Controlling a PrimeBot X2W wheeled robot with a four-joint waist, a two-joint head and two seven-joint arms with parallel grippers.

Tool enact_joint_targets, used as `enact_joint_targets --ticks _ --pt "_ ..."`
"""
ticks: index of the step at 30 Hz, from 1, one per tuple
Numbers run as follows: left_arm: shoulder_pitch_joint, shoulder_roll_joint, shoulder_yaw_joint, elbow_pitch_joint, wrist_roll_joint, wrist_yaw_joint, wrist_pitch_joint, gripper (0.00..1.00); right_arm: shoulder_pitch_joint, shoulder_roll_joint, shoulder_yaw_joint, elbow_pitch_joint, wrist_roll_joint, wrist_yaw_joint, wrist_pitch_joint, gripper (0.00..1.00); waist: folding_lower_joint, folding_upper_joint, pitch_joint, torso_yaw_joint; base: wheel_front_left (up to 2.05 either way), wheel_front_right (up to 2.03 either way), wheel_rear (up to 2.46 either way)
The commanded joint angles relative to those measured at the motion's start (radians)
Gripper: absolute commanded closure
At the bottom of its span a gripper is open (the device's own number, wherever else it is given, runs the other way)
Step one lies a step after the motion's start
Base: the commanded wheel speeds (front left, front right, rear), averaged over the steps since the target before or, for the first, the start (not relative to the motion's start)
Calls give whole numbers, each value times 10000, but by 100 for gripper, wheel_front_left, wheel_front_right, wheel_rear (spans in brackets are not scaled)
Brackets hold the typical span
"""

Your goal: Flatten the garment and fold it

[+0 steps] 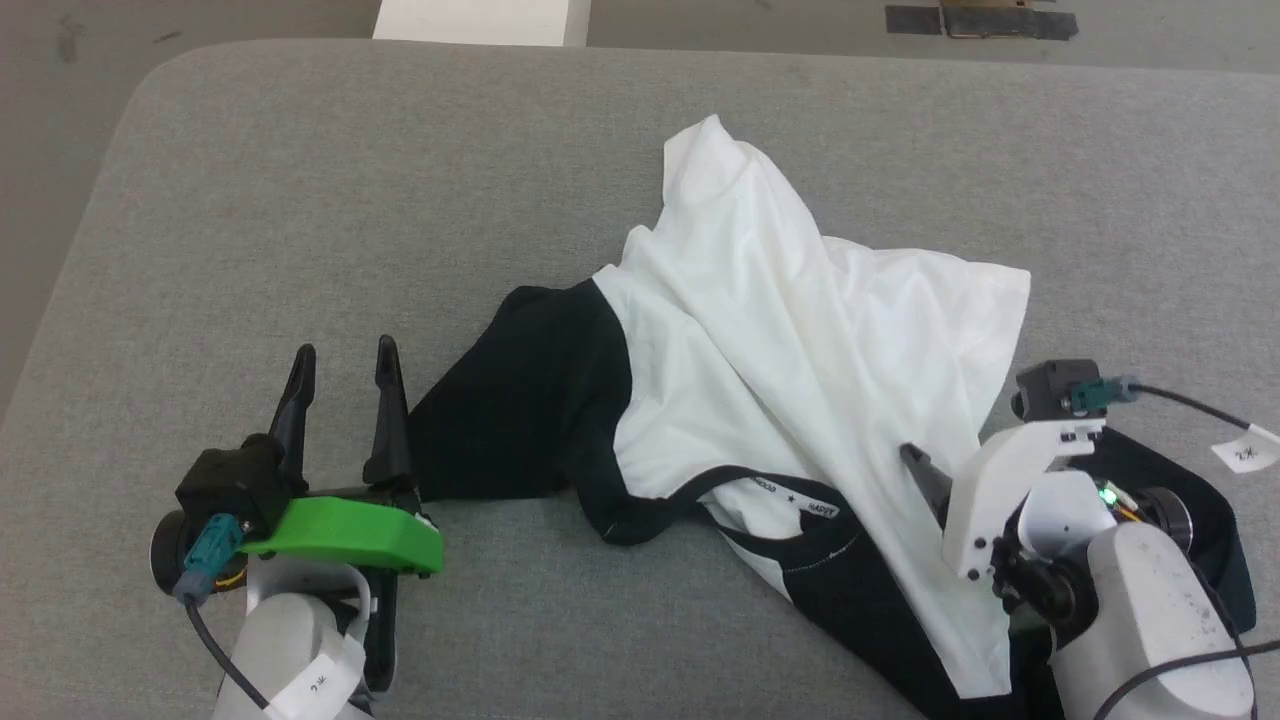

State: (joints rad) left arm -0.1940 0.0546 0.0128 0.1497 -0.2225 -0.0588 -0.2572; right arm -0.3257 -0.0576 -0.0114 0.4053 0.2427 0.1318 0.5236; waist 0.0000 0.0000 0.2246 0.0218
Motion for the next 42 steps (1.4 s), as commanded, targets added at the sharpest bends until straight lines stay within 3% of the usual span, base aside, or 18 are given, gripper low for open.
enact_joint_targets --ticks 1,7,17,23,28,39,40,41,42 --pt "-41 -39 -22 28 -68 80 -45 0 -74 65 -34 259 -61 -11 82 100 0 0 -82 45 0 0 0" --pt "116 -41 -38 126 -143 143 -45 0 -859 52 -757 -227 -700 -11 -1077 100 0 0 -534 6 0 0 0" --pt "333 -42 -195 151 -255 225 -45 0 -2256 -640 -262 -2547 -1321 -11 -2240 100 0 0 -1005 -41 0 0 0" --pt "221 -42 -310 119 -343 267 -45 0 -3229 -1200 -179 -3084 -1313 -11 -2575 100 0 0 -862 96 0 0 0" --pt "47 -43 -461 135 -438 281 -45 0 -3891 -1512 -188 -2066 -1068 -11 -2429 100 0 0 -583 339 0 0 0" --pt "-886 -43 -1311 262 -603 175 -45 0 -5551 -2114 -1078 2124 -1544 -11 -2608 100 0 0 731 1325 0 0 0" --pt "-978 -43 -1400 267 -634 177 -45 0 -5642 -2132 -1299 2473 -1648 -11 -2614 95 0 0 839 1402 0 0 0" --pt "-1038 -43 -1466 276 -658 182 -45 0 -5698 -2129 -1458 2701 -1721 -11 -2656 10 0 0 915 1451 0 0 0" --pt "-1086 -43 -1516 278 -678 194 -45 0 -5731 -2115 -1618 2897 -1803 -11 -2711 0 0 0 967 1481 0 0 0"
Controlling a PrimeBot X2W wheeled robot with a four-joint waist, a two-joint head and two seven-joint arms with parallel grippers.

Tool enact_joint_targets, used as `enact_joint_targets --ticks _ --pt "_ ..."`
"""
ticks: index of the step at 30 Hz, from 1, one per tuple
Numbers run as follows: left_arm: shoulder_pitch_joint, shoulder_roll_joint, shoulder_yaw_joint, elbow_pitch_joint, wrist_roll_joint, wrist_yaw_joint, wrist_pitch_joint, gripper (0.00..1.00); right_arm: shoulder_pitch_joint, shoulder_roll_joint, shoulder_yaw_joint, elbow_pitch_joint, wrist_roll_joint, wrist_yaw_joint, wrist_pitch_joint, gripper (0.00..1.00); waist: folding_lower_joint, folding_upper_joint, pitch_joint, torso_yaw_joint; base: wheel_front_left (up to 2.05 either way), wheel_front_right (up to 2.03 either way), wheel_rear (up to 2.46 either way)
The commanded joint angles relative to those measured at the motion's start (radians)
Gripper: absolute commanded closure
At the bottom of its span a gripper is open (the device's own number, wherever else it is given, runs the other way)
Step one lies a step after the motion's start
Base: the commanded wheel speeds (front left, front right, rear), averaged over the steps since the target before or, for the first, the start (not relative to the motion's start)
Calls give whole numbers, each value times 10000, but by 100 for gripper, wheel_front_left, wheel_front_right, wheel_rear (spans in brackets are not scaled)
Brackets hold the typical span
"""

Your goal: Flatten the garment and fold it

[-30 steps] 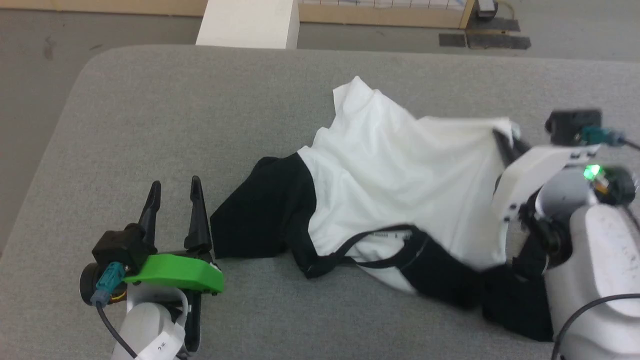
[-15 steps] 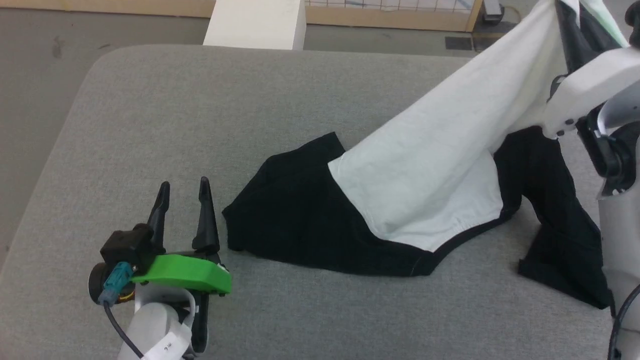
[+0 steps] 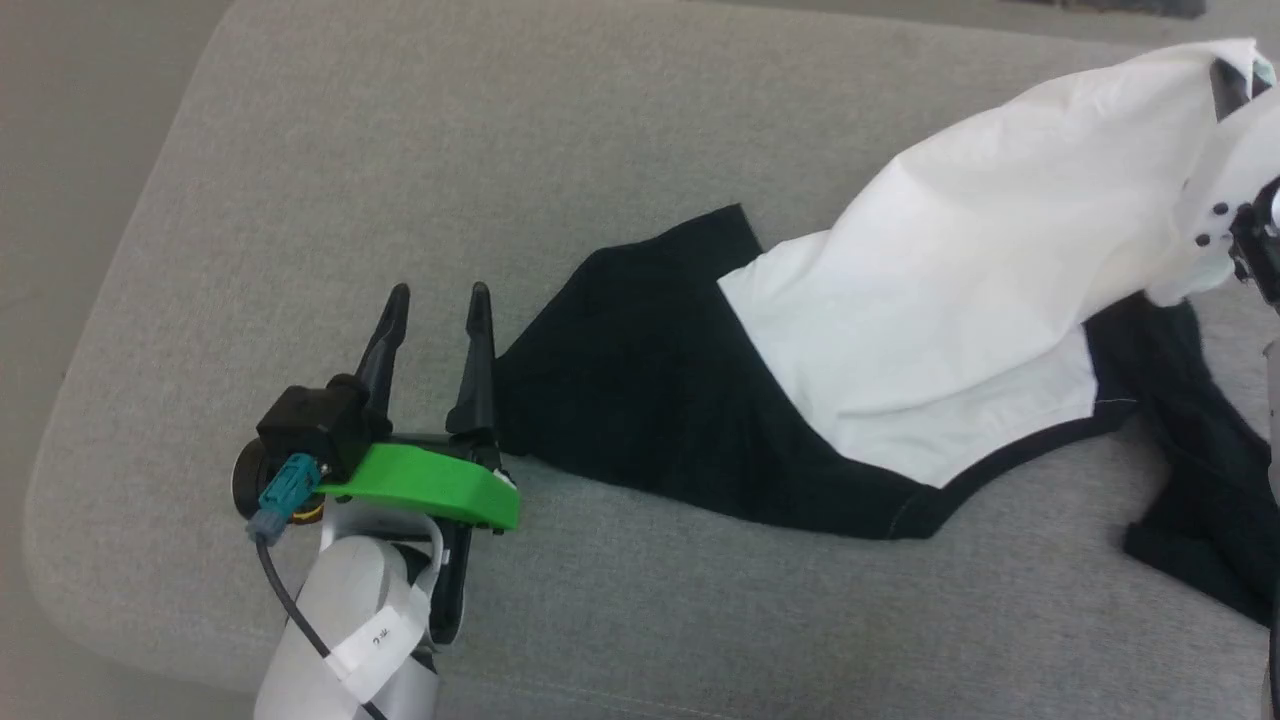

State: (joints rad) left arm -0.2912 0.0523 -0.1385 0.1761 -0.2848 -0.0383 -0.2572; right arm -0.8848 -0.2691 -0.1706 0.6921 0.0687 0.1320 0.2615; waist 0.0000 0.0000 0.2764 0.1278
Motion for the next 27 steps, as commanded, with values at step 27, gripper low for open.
enact_joint_targets --ticks 27 --pt "1683 97 -1496 297 -708 148 4294 0 7661 2131 666 -6278 903 -13 -3127 0 0 0 -1351 -1717 0 0 0"
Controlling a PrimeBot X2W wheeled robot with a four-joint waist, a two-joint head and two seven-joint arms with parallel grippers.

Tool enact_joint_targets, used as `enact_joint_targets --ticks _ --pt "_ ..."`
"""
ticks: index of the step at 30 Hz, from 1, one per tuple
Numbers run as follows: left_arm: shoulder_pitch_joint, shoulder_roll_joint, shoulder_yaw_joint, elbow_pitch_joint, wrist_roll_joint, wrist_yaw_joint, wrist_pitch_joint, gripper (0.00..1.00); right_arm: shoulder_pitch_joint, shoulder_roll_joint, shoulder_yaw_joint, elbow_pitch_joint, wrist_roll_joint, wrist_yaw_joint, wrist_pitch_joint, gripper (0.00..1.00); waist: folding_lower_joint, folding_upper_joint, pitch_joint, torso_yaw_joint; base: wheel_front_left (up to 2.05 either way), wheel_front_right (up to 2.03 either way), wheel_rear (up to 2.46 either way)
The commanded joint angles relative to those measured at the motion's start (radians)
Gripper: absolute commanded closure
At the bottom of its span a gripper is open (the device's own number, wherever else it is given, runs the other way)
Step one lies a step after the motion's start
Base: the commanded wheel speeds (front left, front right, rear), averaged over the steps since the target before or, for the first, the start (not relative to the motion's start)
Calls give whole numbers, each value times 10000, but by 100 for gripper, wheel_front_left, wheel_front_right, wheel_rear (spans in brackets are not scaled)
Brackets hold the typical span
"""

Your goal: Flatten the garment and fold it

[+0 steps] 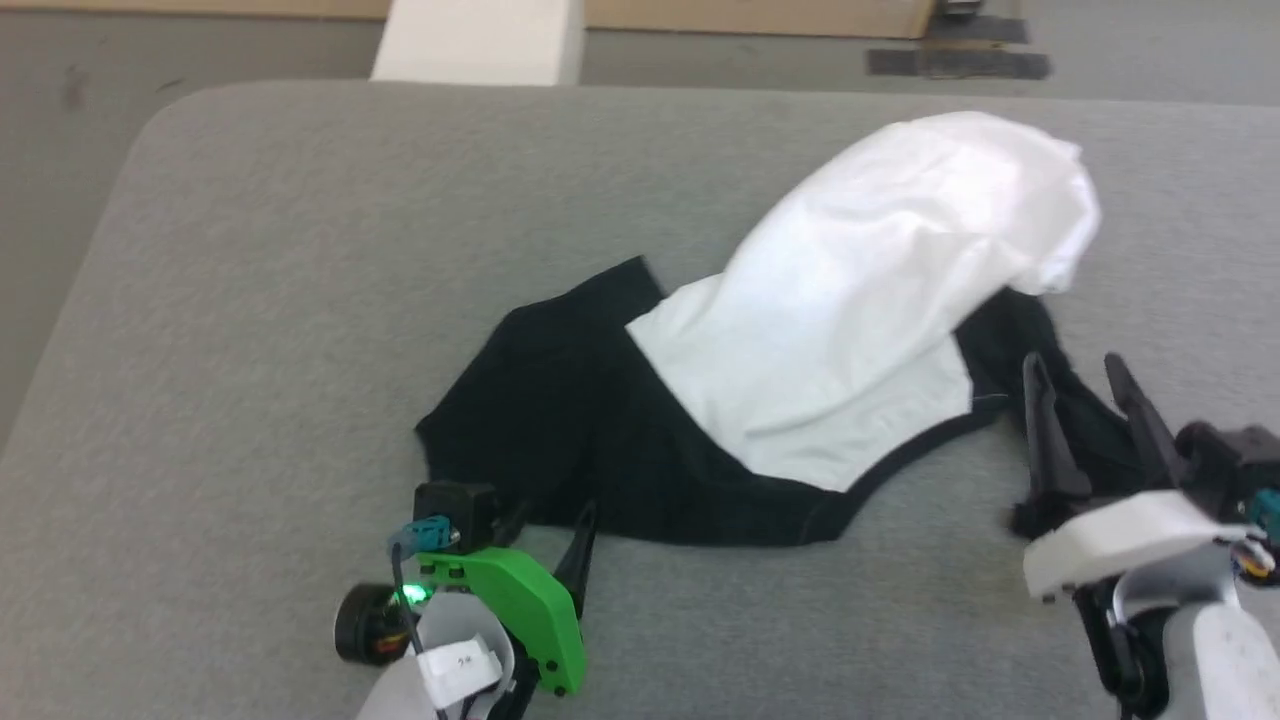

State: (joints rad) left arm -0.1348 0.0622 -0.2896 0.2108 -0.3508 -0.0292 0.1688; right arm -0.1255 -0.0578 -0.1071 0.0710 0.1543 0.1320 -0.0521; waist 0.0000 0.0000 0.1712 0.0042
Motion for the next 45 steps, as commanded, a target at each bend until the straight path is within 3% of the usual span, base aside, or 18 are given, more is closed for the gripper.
enact_joint_targets --ticks 1,8,13,25,26,27,28,35,39,45 --pt "169 -12 12 -101 -132 188 342 0 241 40 87 -193 49 -13 56 0 0 0 -293 -576 0 0 0" --pt "390 -26 94 -77 -449 927 1904 0 713 72 430 -480 142 -13 206 0 0 0 -266 -1104 0 0 0" --pt "470 -42 -10 5 -763 1071 2770 0 692 73 578 -419 383 -13 151 0 0 0 -169 -1354 0 0 0" --pt "-568 -104 -173 607 -1614 974 2274 0 452 75 849 -236 654 -13 1 0 0 0 278 -1533 0 0 0" --pt "-668 -106 -220 696 -1657 933 2204 52 429 75 868 -222 659 -13 -5 0 0 0 305 -1534 0 0 0" --pt "-746 -107 -244 759 -1658 916 2113 81 410 75 880 -212 668 -13 -10 0 0 0 324 -1533 0 0 0" --pt "-825 -108 -276 847 -1632 894 2015 100 388 75 890 -200 677 -13 -16 0 0 0 338 -1527 0 0 0" --pt "-654 201 169 897 -1616 1162 1394 100 467 75 726 -107 586 -13 53 0 0 0 158 -1235 0 0 0" --pt "-26 869 1256 276 -1848 1751 965 100 556 75 445 -115 410 -13 304 0 0 0 -40 -1003 0 0 0" --pt "384 1555 2262 -99 -2202 2024 812 100 719 75 64 7 153 -13 1075 0 0 0 -187 -819 0 0 0"
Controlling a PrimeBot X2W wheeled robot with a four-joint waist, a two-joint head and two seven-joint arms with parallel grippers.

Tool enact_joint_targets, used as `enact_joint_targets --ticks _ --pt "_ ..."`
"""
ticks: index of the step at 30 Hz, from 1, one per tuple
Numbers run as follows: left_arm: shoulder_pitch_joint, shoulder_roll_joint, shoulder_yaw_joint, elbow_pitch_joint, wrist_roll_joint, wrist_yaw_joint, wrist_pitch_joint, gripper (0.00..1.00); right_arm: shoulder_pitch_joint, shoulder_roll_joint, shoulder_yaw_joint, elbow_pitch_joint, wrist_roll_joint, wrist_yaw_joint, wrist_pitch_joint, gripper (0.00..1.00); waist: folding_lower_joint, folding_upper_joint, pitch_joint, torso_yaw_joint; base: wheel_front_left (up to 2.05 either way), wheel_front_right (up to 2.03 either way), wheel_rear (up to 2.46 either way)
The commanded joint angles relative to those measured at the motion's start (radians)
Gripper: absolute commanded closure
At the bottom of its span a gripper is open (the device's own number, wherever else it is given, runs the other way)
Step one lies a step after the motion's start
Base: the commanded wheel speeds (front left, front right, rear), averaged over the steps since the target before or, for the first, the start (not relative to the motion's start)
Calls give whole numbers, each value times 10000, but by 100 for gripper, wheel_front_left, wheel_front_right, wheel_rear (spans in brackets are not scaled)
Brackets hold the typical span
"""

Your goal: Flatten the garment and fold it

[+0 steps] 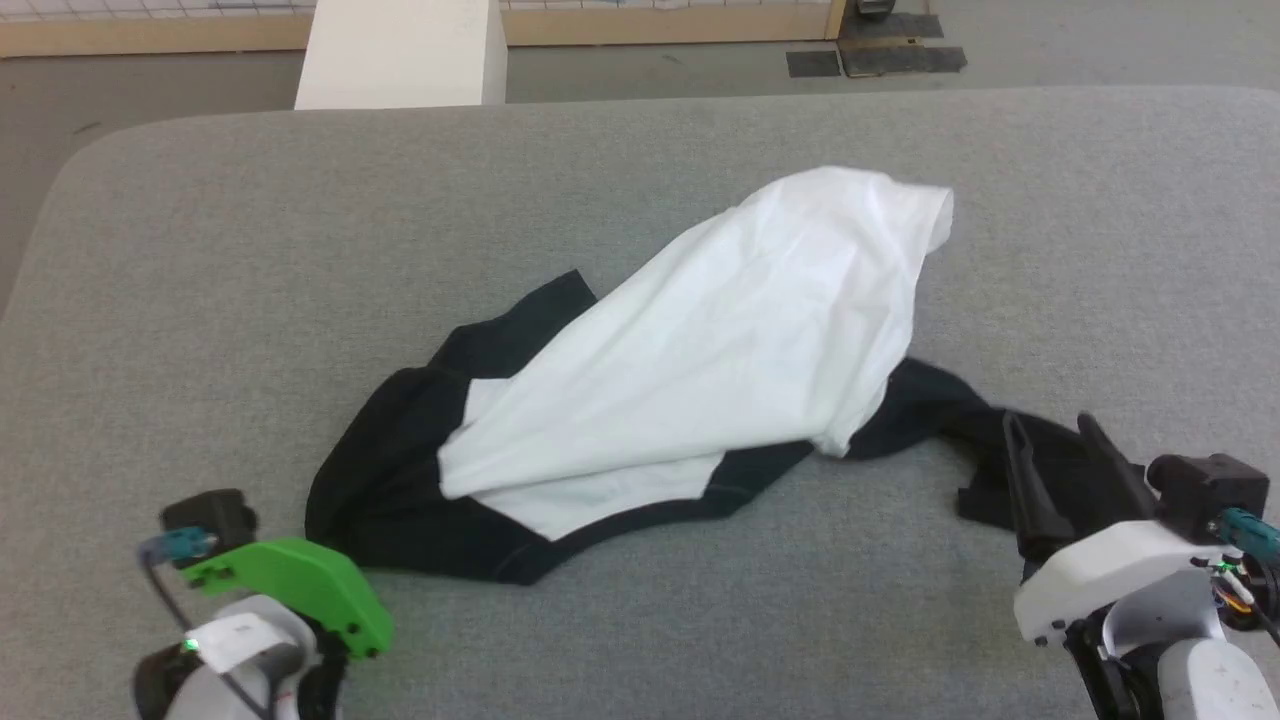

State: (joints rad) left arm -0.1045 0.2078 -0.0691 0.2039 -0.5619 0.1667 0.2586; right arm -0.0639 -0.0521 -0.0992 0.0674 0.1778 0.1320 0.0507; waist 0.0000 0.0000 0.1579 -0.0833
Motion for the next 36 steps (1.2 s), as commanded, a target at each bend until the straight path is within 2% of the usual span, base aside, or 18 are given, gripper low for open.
enact_joint_targets --ticks 1,3,4,5,13,22,23,25,26,30,36 --pt "72 184 185 -11 -131 86 -133 100 148 18 -65 80 -200 -13 263 0 0 0 -65 75 0 0 0" --pt "6 260 312 73 -207 43 -233 100 234 18 -110 164 -439 -13 697 0 0 0 -83 96 0 0 0" --pt "-27 232 353 114 -285 2 -276 44 269 18 -130 191 -525 -13 881 0 0 0 -87 98 0 0 0" --pt "-57 170 385 154 -381 -39 -323 0 319 18 -163 204 -624 -13 1105 0 0 0 -90 97 0 0 0" --pt "224 -531 129 112 -687 -382 -967 0 374 18 -975 344 -1624 -13 2261 0 0 0 156 334 0 0 0" --pt "473 -658 -20 -563 -407 -733 -2199 0 -30 18 -1817 1248 -2193 -13 3750 0 0 0 606 1230 0 0 0" --pt "459 -672 10 -628 -389 -765 -2395 0 -62 18 -1918 1391 -2250 -13 4017 19 0 0 635 1323 0 0 0" --pt "408 -667 63 -706 -292 -804 -2798 0 -102 -55 -2060 1532 -2308 -13 4351 96 0 0 669 1471 0 0 0" --pt "382 -672 88 -718 -256 -813 -2965 0 -104 -149 -2103 1532 -2348 -13 4444 100 0 0 686 1523 0 0 0" --pt "302 -669 140 -665 -121 -838 -3492 0 -142 -728 -2652 1094 -2492 -13 4655 100 0 0 707 1611 0 0 0" --pt "81 -643 28 -501 -64 -891 -3571 0 -530 -1950 -3851 -371 -2627 -13 4972 100 0 0 722 1644 0 0 0"
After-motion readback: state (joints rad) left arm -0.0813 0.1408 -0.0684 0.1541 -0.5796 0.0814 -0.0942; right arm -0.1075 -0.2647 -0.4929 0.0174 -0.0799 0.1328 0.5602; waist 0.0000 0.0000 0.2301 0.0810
